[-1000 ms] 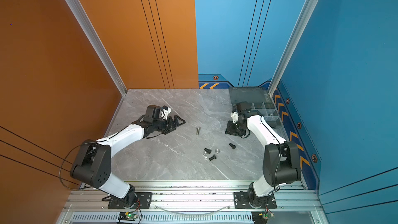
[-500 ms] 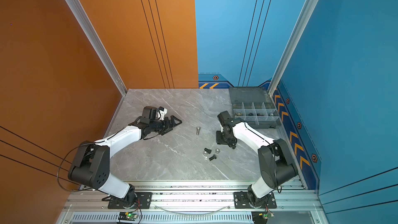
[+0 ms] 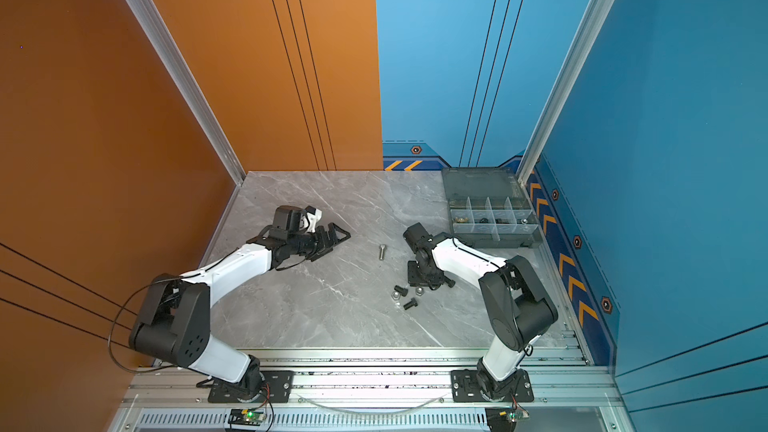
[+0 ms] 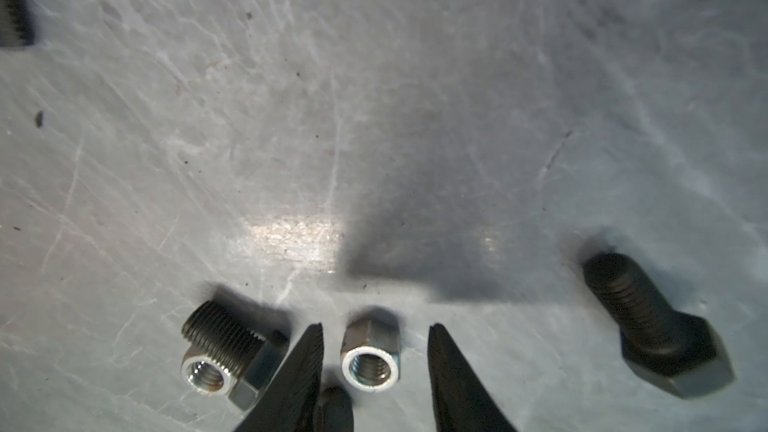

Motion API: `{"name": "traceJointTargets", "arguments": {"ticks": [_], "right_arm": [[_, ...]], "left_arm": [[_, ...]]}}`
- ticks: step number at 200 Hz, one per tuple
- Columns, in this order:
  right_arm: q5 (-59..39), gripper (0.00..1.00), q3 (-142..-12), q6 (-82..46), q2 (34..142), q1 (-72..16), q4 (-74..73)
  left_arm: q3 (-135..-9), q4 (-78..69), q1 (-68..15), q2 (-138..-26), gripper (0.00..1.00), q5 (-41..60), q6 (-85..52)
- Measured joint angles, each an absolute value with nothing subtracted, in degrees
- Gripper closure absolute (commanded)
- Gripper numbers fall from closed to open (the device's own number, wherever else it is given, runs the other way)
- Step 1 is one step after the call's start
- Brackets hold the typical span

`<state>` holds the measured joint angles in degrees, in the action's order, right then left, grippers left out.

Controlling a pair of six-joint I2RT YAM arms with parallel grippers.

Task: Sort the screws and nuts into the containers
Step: 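Lower the open right gripper around a silver hex nut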

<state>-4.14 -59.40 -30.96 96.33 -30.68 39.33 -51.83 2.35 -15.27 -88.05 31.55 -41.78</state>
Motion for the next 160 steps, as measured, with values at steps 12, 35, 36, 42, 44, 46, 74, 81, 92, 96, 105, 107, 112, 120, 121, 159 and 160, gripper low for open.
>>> {"name": "traceJointTargets", "arguments": {"ticks": [12,35,36,42,44,46,74,81,92,96,105,107,112,120,121,159,160], "right_arm": [[-3.9,0.55,-59.3,-31.0,96.5,-30.9,39.3],[-3.8,0.56,-58.9,-31.0,96.9,-31.2,39.4],[-3.8,0.56,-58.9,-31.0,96.9,-31.2,39.4],[-3.7,0.55,-58.8,-31.0,97.1,-31.3,39.4],[-3.7,0.56,-58.8,-31.0,97.1,-31.3,39.4],[-3.7,0.56,-58.8,-31.0,97.2,-31.3,39.4],[-3.8,0.56,-58.0,-30.9,97.6,-31.5,39.4],[-3.8,0.56,-57.9,-30.9,97.7,-31.5,39.4],[-3.8,0.56,-57.9,-30.9,97.9,-31.5,39.4],[-3.8,0.56,-57.9,-30.9,98.0,-31.5,39.4],[-3.7,0.56,-57.9,-30.8,98.0,-31.6,39.4],[-3.7,0.56,-57.9,-30.7,98.0,-31.6,39.4],[-3.8,0.56,-57.9,-30.7,98.0,-31.6,39.4],[-3.7,0.56,-57.9,-30.7,98.0,-31.6,39.4],[-3.7,0.56,-57.9,-30.7,98.0,-31.6,39.4],[-3.6,0.60,-57.9,-30.3,98.0,-31.7,39.4],[-3.6,0.60,-57.9,-30.3,98.0,-31.7,39.4]], "left_arm": [[-51.8,2.3,-15.3,-88.1,0.02,31.6,-41.8],[-51.7,2.3,-15.3,-88.1,0.02,31.6,-41.8],[-51.8,2.3,-15.3,-88.1,0.02,31.6,-41.8],[-51.7,2.3,-15.3,-88.1,0.02,31.6,-41.8],[-51.7,2.3,-15.3,-88.1,0.02,31.6,-41.8],[-51.7,2.3,-15.3,-88.1,0.02,31.6,-41.8],[-51.7,2.3,-15.2,-88.1,0.02,31.6,-41.8],[-51.7,2.3,-15.2,-88.1,0.02,31.6,-41.8],[-51.7,2.3,-15.2,-88.1,0.02,31.6,-41.8],[-51.7,2.3,-15.3,-88.1,0.02,31.6,-41.8],[-51.7,2.3,-15.2,-88.1,0.02,31.6,-41.8],[-51.7,2.3,-15.2,-88.1,0.02,31.6,-41.8],[-51.7,2.3,-15.2,-88.1,0.02,31.6,-41.8],[-51.7,2.3,-15.2,-88.1,0.02,31.6,-41.8],[-51.7,2.3,-15.2,-88.1,0.02,31.6,-41.8],[-51.7,2.3,-15.3,-88.1,0.02,31.6,-41.8],[-51.7,2.3,-15.3,-88.1,0.02,31.6,-41.8]]}}
